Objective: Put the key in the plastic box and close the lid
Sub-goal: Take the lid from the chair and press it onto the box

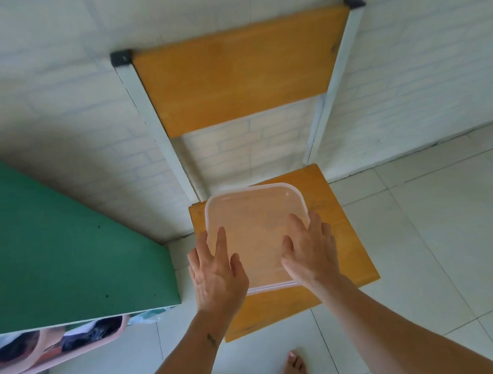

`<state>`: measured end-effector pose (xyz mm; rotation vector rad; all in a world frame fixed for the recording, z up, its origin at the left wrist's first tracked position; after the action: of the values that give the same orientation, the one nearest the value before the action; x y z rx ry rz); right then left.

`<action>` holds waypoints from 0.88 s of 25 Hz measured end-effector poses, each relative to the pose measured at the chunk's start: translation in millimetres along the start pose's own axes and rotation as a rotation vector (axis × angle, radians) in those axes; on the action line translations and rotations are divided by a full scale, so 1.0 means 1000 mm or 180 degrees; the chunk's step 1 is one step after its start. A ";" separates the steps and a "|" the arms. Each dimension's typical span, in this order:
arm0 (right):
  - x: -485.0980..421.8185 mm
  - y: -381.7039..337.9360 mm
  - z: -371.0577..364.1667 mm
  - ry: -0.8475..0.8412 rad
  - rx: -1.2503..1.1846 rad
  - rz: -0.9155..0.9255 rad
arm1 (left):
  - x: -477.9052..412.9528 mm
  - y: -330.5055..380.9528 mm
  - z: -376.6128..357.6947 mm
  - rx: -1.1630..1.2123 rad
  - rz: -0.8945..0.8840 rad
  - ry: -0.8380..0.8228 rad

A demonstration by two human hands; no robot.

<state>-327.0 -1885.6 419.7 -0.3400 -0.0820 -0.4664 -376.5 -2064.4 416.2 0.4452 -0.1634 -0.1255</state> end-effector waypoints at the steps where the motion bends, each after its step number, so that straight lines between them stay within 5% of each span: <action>1: 0.004 -0.007 0.018 0.0073 -0.0016 0.0024 | 0.002 0.008 0.017 0.0122 -0.0009 0.0094; 13: 0.049 -0.120 0.210 0.0715 -0.0145 0.0673 | 0.038 0.061 0.234 0.0757 -0.0011 0.0801; 22: 0.064 -0.274 0.247 0.1071 -0.0096 0.1225 | 0.027 -0.021 0.367 0.0753 0.0275 0.1272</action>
<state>-394.4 -2058.2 744.9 -0.2943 0.3140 -0.1384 -419.7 -2240.2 736.9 0.6884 0.1976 0.0698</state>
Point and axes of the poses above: each hand's wrist, its own x-axis away from the middle knuckle, its own z-axis out of the back of the hand, y = z × x, the point moved 4 cm from there along -x, towards the middle knuckle, and after that the axes turned 8 degrees about z, right-handed, at the moved point
